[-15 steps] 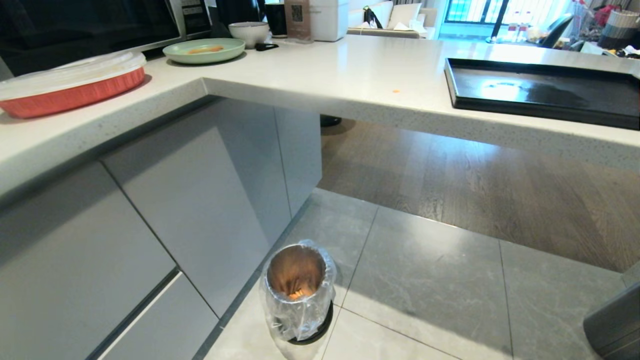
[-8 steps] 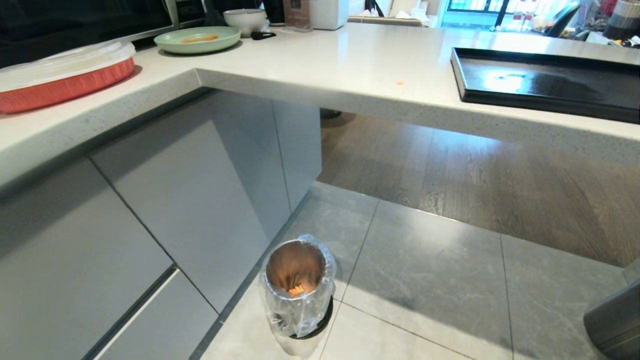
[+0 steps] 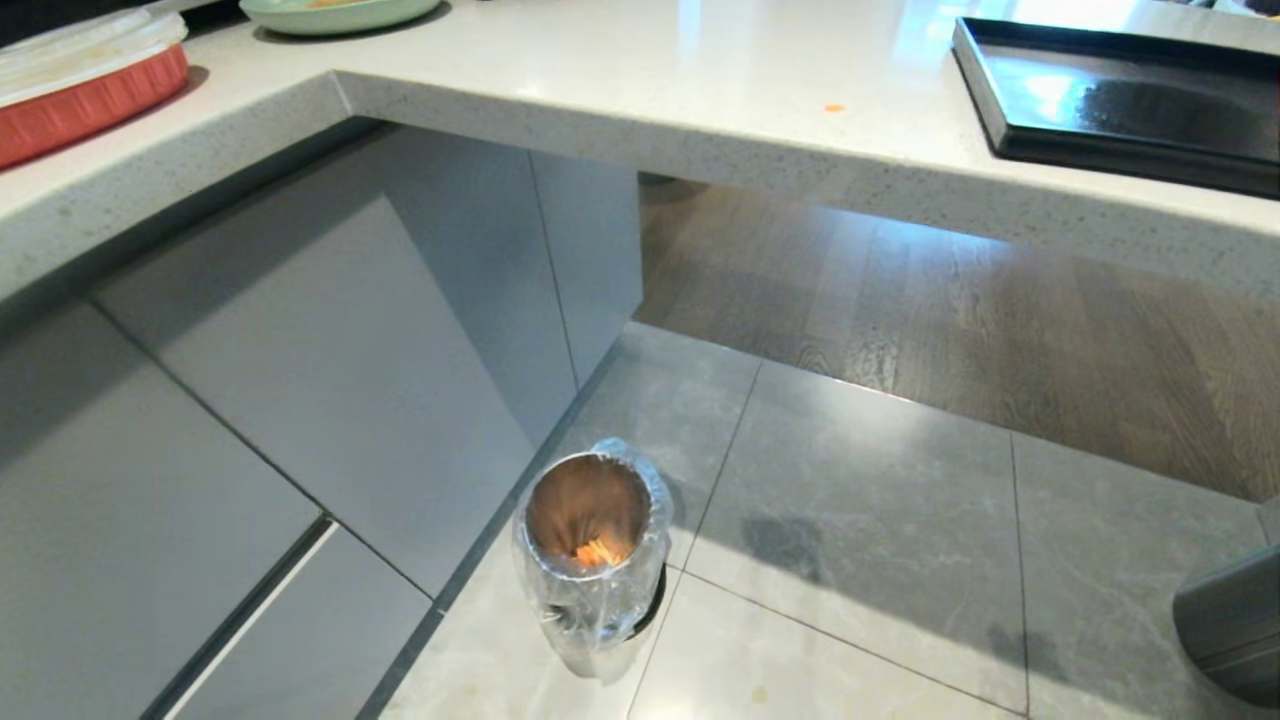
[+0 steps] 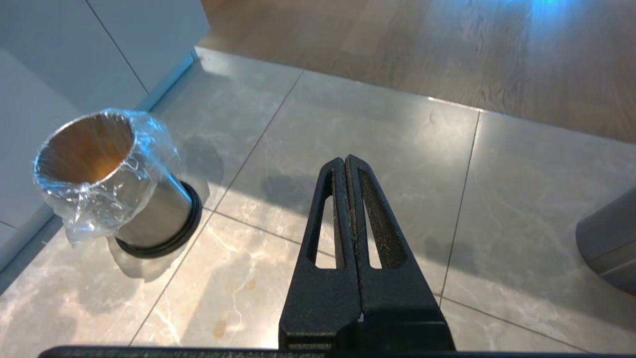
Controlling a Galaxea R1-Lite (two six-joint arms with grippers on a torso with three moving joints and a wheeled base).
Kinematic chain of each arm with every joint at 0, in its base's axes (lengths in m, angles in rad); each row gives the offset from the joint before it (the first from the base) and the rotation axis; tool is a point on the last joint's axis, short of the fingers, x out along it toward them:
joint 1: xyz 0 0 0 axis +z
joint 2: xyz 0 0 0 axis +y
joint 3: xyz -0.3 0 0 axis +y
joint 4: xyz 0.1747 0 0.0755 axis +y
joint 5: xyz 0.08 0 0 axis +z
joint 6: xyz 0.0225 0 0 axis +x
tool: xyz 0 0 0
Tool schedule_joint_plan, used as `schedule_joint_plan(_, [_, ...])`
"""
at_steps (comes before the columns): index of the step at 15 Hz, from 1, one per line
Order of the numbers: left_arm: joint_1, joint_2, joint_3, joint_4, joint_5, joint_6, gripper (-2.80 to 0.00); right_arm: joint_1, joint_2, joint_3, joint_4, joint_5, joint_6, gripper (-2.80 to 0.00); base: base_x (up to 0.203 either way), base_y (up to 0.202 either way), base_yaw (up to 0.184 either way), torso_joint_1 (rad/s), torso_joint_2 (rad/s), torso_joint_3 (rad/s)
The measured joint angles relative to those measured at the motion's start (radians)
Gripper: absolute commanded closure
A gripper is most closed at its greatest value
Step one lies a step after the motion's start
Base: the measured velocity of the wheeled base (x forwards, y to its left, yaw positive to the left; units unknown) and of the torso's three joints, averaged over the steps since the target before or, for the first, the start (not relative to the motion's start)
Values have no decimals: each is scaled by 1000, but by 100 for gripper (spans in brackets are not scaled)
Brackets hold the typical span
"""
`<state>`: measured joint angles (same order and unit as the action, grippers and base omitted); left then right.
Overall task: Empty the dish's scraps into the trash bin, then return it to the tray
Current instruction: Move the bowl over the trash can
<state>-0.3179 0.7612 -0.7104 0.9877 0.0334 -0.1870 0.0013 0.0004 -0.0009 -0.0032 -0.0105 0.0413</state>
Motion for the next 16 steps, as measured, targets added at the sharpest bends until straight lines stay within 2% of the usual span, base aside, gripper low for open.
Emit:
schedule_joint_plan(13, [-1,-10,-10,4,0,0,0,0,0,0,0,0,0,0,0,0,0,4,2,-198])
schedule_joint_plan(16, [-1,-22,-2,11,-1,12,0,0,0,0,0,0,0,0,0,0,0,3,4,-71])
